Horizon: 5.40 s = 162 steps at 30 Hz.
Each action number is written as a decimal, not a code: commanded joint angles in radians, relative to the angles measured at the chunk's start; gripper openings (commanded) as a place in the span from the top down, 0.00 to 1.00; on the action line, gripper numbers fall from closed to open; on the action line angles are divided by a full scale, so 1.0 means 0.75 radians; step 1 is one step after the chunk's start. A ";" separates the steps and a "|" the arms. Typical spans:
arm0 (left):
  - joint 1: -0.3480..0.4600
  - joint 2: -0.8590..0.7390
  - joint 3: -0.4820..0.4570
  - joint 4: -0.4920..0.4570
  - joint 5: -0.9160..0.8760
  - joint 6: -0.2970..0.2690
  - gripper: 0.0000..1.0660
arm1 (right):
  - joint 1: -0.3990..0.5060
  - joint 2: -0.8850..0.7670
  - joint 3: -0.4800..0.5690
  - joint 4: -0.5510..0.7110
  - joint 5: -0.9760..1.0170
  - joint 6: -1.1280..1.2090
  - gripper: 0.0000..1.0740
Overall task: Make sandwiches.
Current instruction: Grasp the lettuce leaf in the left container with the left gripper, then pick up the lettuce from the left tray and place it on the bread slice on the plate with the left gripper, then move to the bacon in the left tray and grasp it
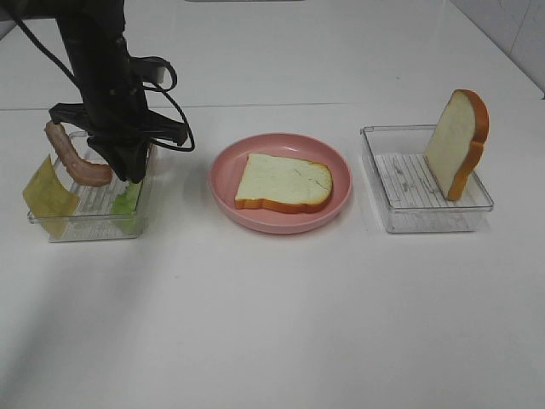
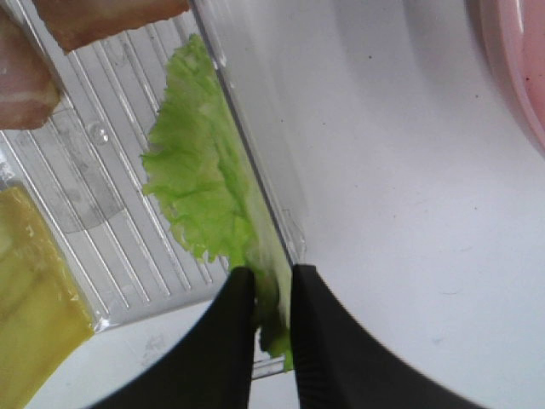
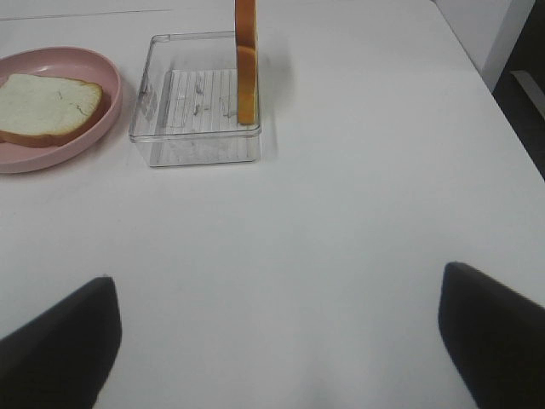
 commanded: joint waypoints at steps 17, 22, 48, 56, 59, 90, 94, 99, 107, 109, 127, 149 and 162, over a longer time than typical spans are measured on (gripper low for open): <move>-0.008 0.008 0.000 0.000 0.039 -0.037 0.88 | -0.003 -0.045 0.004 -0.012 -0.013 -0.004 0.13; -0.008 0.008 0.000 -0.001 0.039 -0.037 0.87 | -0.003 -0.045 0.004 -0.012 -0.013 -0.004 0.13; -0.008 -0.184 -0.004 -0.008 0.049 -0.083 1.00 | -0.003 -0.045 0.004 -0.012 -0.013 -0.004 0.13; -0.013 -0.317 -0.012 -0.128 0.040 -0.029 1.00 | -0.003 -0.045 0.004 -0.012 -0.013 -0.004 0.13; -0.021 -0.323 -0.019 -0.155 0.040 -0.008 1.00 | -0.003 -0.045 0.004 -0.012 -0.013 -0.004 0.13; -0.251 0.029 -0.080 -1.068 -0.427 0.687 1.00 | -0.003 -0.045 0.004 -0.012 -0.013 -0.004 0.13; -0.251 0.052 -0.080 -1.152 -0.453 0.829 1.00 | -0.003 -0.045 0.004 -0.012 -0.013 -0.004 0.13; -0.251 0.085 -0.080 -1.195 -0.484 0.907 1.00 | -0.003 -0.045 0.004 -0.012 -0.013 -0.004 0.13; -0.205 0.129 -0.080 -1.115 -0.528 0.877 1.00 | -0.003 -0.045 0.004 -0.012 -0.013 -0.004 0.13; -0.188 0.129 -0.080 -1.099 -0.529 0.843 1.00 | -0.003 -0.045 0.004 -0.012 -0.013 -0.004 0.13; -0.107 0.149 -0.080 -0.948 -0.428 0.704 1.00 | -0.003 -0.045 0.004 -0.012 -0.013 -0.004 0.13; -0.107 0.073 -0.080 -0.660 -0.424 0.511 0.05 | -0.003 -0.045 0.004 -0.012 -0.013 -0.004 0.13; -0.104 -0.155 -0.083 -0.424 -0.207 0.444 0.05 | -0.003 -0.045 0.004 -0.012 -0.013 -0.004 0.13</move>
